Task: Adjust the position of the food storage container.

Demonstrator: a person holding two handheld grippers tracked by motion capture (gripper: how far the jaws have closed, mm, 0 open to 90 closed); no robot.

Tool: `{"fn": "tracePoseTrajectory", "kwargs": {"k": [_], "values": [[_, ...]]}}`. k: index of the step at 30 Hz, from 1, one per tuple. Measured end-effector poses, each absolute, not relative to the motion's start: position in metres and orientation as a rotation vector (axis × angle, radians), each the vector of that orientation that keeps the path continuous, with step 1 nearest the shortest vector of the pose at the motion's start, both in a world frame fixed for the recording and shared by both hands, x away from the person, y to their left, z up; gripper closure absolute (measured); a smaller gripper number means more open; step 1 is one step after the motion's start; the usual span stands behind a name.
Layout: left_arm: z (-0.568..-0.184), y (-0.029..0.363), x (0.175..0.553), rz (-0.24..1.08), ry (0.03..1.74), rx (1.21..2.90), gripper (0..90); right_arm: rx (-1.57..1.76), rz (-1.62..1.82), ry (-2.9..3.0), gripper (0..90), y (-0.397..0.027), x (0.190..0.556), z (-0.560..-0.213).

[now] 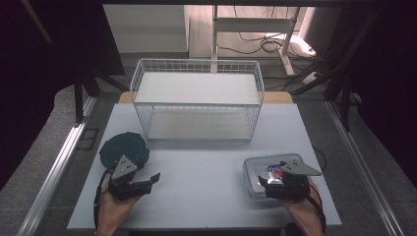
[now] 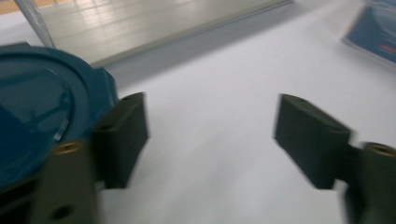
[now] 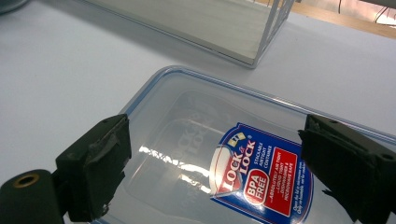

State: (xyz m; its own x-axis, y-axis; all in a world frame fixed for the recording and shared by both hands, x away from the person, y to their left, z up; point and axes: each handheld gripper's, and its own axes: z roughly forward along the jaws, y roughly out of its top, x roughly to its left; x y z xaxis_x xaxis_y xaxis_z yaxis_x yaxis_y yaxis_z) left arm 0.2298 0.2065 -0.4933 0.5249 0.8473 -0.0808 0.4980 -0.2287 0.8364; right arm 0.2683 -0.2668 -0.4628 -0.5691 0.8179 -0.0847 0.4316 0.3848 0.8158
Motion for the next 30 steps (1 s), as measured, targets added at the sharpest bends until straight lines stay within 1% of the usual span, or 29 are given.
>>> {"fn": "tracePoseTrajectory", "kwargs": {"k": [1,2,3,5,6,7,9,10,11,12,14,16,23,27,30], "values": [[-0.495,0.207,0.226,0.506,1.111,1.888,15.9,1.073,1.066,2.167,9.1,-0.267,0.268,-0.463],[-0.496,0.207,0.223,0.513,1.117,1.897,11.2,1.074,1.068,2.167,9.3,-0.267,0.269,-0.463],[-0.498,0.206,0.221,0.521,1.127,1.905,6.3,1.073,1.07,2.171,11.3,-0.268,0.269,-0.463],[-0.5,0.206,0.217,0.52,1.133,1.912,5.4,1.073,1.07,2.174,13.1,-0.268,0.269,-0.463],[-0.5,0.205,0.216,0.519,1.129,1.914,4.6,1.074,1.064,2.176,16.6,-0.269,0.269,-0.463],[-0.5,0.204,0.214,0.522,1.125,1.915,4.7,1.072,1.053,2.174,21.8,-0.271,0.269,-0.462],[-0.5,0.203,0.213,0.515,1.112,1.92,4.8,1.086,1.048,2.155,40.4,-0.277,0.269,-0.458],[-0.501,0.203,0.213,0.509,1.109,1.919,4.8,1.095,1.052,2.149,46.9,-0.282,0.269,-0.456],[-0.502,0.202,0.213,0.508,1.104,1.921,4.5,1.118,1.056,2.132,64.9,-0.293,0.271,-0.453],[-0.503,0.202,0.213,0.505,1.1,1.925,4.5,1.118,1.056,2.132,64.9,-0.293,0.271,-0.453],[-0.505,0.2,0.213,0.512,1.093,1.945,4.2,1.14,1.046,2.108,78.8,-0.306,0.273,-0.45],[-0.506,0.198,0.213,0.527,1.09,1.969,4.2,1.164,1.026,2.09,88.2,-0.318,0.276,-0.45],[-0.508,0.196,0.213,0.523,1.081,1.979,4.4,1.322,0.89,1.994,89.5,-0.364,0.29,-0.459],[-0.51,0.196,0.214,0.522,1.09,1.984,4.5,1.366,0.787,1.963,89.5,-0.376,0.294,-0.463],[-0.51,0.196,0.214,0.522,1.089,1.983,4.7,1.419,0.8,2.013,89.5,-0.381,0.297,-0.47]]}}
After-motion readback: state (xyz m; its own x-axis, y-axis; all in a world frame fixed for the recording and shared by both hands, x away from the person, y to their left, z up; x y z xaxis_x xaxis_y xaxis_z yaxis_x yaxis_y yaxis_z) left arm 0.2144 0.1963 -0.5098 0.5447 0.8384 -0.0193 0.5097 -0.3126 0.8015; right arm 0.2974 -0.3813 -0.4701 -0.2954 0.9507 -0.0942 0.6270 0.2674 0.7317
